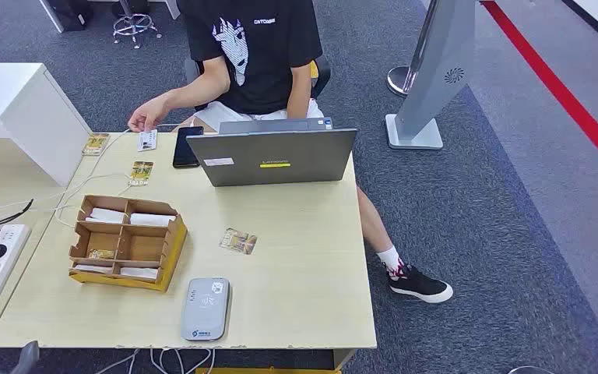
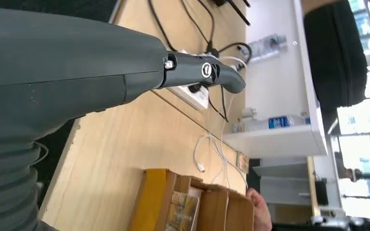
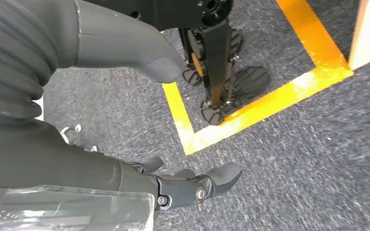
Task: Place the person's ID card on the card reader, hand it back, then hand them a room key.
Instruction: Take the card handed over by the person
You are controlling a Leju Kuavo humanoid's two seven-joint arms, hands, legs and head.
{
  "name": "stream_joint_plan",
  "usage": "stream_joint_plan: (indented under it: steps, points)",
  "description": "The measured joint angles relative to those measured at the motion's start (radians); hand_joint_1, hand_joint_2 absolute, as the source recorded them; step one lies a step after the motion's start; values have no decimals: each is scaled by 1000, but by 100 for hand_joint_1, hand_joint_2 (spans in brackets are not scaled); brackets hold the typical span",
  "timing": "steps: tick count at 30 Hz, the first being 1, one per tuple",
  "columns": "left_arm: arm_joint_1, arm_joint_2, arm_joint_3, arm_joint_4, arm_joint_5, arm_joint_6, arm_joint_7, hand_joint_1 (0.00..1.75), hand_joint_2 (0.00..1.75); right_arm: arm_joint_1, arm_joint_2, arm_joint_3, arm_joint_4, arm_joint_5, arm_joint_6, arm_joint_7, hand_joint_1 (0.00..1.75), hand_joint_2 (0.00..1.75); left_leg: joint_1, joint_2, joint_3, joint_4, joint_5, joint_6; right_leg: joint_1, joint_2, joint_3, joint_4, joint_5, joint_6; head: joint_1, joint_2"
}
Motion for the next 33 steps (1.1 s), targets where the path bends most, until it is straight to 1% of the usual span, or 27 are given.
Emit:
stream_joint_plan:
  steps: [4, 12, 20, 24, 28, 33]
  points:
    - [-14, 22, -45, -19, -95, 11, 12, 0, 175, -3, 0, -18, -2, 8, 9, -18, 0, 175, 0, 0, 0, 0, 0, 0, 0, 0, 0, 0, 0, 0, 0, 0]
    - [-75, 98, -178, -35, -331, 55, 64, 0, 175, -13, 0, -79, -3, 23, 46, -66, 0, 175, 0, 0, 0, 0, 1, -1, 0, 0, 0, 0, 0, 0, 0, 0]
    - [-128, 173, -292, -35, -537, 105, 127, 0, 175, -36, 5, -148, -28, -7, 147, -183, 0, 175, 0, 0, 0, 0, 1, -1, 0, 0, 0, 0, 1, 0, 0, 0]
    - [-147, 202, -342, -35, -637, 130, 160, 0, 175, -58, 27, -161, -66, -9, 187, -246, 0, 175, 0, 0, 0, 0, 1, -1, 0, 0, 0, 1, 1, -1, 0, 0]
    - [-153, 221, -387, -50, -745, 155, 199, 0, 175, -80, 63, -165, -121, -7, 192, -297, 0, 175, 0, 0, 0, 0, 2, -1, 0, 0, 0, 1, 1, -1, 0, 0]
    - [-154, 243, -420, -70, -877, 179, 247, 0, 175, -95, 103, -169, -181, -14, 200, -354, 0, 175, 0, 0, 0, 0, 2, -1, 0, 0, 0, 1, 1, -1, 0, 0]
